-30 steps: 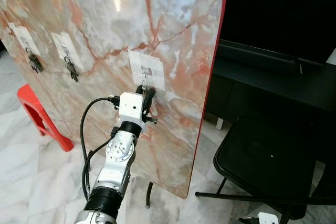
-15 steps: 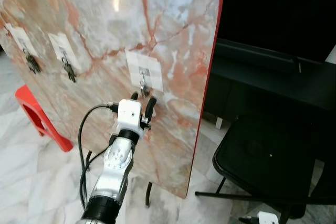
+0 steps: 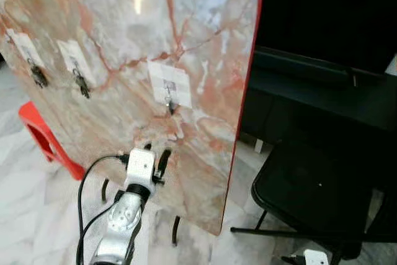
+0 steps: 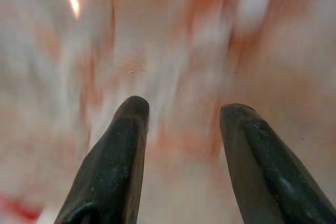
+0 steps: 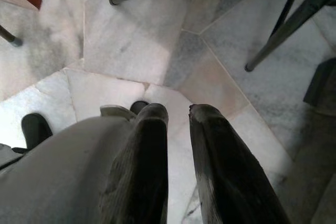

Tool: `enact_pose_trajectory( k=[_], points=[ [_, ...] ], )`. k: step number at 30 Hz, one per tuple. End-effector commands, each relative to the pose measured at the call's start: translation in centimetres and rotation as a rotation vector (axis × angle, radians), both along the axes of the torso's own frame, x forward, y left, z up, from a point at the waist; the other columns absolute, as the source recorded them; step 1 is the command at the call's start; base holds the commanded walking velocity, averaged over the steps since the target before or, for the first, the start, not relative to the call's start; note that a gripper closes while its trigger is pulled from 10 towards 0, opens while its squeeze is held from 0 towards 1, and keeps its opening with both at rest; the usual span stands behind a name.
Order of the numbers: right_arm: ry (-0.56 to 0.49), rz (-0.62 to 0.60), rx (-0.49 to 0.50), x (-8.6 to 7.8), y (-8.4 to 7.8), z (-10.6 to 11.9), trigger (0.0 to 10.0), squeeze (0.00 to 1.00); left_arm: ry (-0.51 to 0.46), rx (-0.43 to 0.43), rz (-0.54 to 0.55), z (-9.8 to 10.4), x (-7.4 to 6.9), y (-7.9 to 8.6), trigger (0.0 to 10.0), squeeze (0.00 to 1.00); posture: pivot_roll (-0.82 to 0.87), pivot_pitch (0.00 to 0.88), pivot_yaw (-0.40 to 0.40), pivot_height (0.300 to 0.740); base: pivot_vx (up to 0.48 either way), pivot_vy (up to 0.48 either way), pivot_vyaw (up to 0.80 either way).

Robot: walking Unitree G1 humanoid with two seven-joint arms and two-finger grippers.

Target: Hang keys on a hook

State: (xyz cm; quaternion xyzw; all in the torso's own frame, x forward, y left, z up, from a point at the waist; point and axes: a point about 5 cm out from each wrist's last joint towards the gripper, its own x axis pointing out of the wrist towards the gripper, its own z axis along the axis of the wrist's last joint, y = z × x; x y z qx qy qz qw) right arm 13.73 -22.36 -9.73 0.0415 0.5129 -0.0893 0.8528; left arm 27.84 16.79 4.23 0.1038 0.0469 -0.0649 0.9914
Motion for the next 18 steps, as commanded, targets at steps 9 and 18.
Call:
enact_pose_trajectory(
  k=[9,18],
  points=[
    [-0.002,-0.015,0.001,0.1,0.3,0.0,10.0,0.00,0.474,0.219,0.198,-8.3,-5.5,5.4,10.0,0.00,-0.06,0.000,0.033,0.709,0.000,0.000,0.00],
    [0.000,0.004,-0.005,0.1,0.2,0.0,10.0,0.00,0.832,0.168,0.344,-12.8,-12.2,6.2,10.0,0.00,-0.06,0.000,0.027,0.709,0.000,0.000,0.00]
  ],
)
